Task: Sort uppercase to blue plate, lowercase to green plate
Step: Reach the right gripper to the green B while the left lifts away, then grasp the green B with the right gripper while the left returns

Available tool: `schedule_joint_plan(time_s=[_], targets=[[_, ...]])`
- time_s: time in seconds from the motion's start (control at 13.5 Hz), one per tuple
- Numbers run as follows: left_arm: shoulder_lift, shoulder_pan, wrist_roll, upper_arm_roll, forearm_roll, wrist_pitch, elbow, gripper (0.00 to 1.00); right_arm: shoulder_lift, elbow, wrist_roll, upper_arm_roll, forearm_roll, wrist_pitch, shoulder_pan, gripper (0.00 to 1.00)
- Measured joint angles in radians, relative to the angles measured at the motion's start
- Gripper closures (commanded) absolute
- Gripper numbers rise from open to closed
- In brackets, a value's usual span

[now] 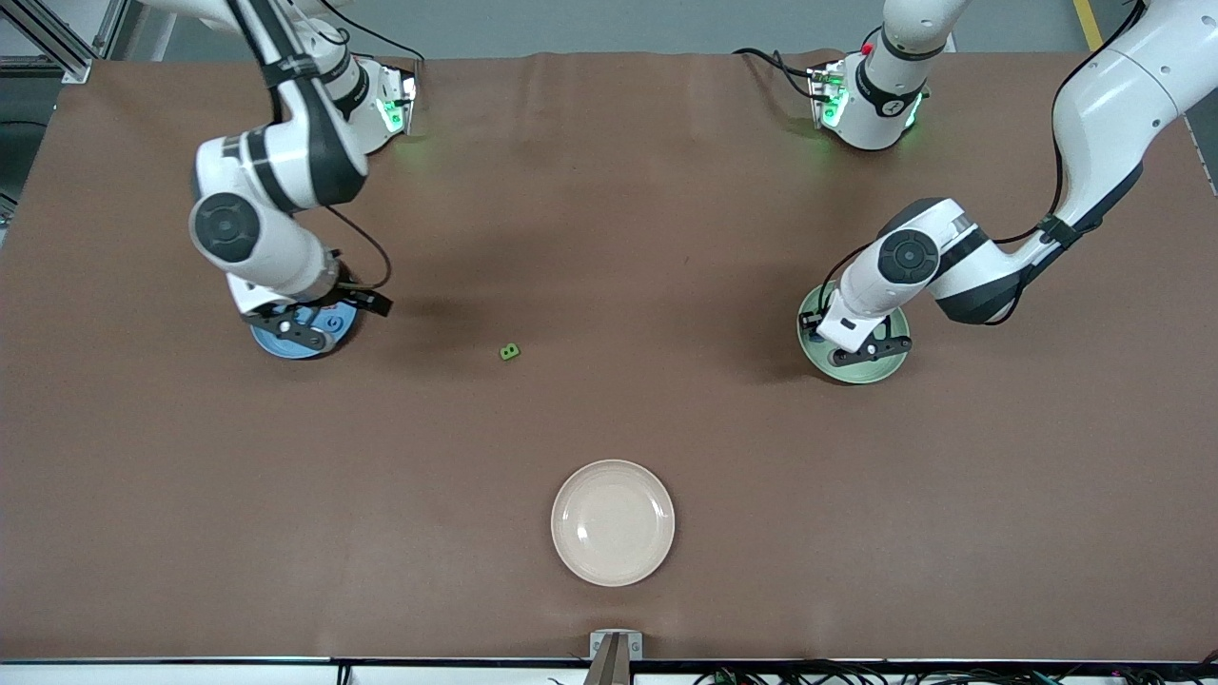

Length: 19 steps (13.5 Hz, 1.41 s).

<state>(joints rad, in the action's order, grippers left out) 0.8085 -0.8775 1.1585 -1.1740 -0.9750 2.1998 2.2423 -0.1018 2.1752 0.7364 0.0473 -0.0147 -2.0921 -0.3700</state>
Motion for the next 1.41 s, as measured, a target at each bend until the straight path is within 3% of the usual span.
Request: schedule_joint_plan(time_s=[0.22,0.52,0.74,1.11,1.41], targets=[[-0.002,-0.029,0.008,-0.08,0.006,-0.036,-0.035,0.01,-0.102,-0.11,0.172,-0.002,-0.063,-0.006,-0.117,0.0],[-0.004,-0.061,0.009,-0.16,0.044,-0.112,-0.092,0.01,-0.224,-0.189,0.305,-0.001,-0.087,-0.087,-0.183,0.0],[-0.003,-0.07,0.009,-0.17,0.054,-0.125,-0.115,0.01,-0.291,-0.192,0.406,-0.001,-0.088,-0.166,-0.223,0.0],[-0.003,-0.093,0.006,-0.185,0.061,-0.125,-0.127,0.01,-0.373,-0.196,0.534,0.0,-0.088,-0.254,-0.234,0.12],[-0.033,-0.106,-0.155,-0.181,0.22,-0.119,-0.15,0.01,-0.427,-0.224,0.618,0.0,-0.088,-0.29,-0.243,0.14]])
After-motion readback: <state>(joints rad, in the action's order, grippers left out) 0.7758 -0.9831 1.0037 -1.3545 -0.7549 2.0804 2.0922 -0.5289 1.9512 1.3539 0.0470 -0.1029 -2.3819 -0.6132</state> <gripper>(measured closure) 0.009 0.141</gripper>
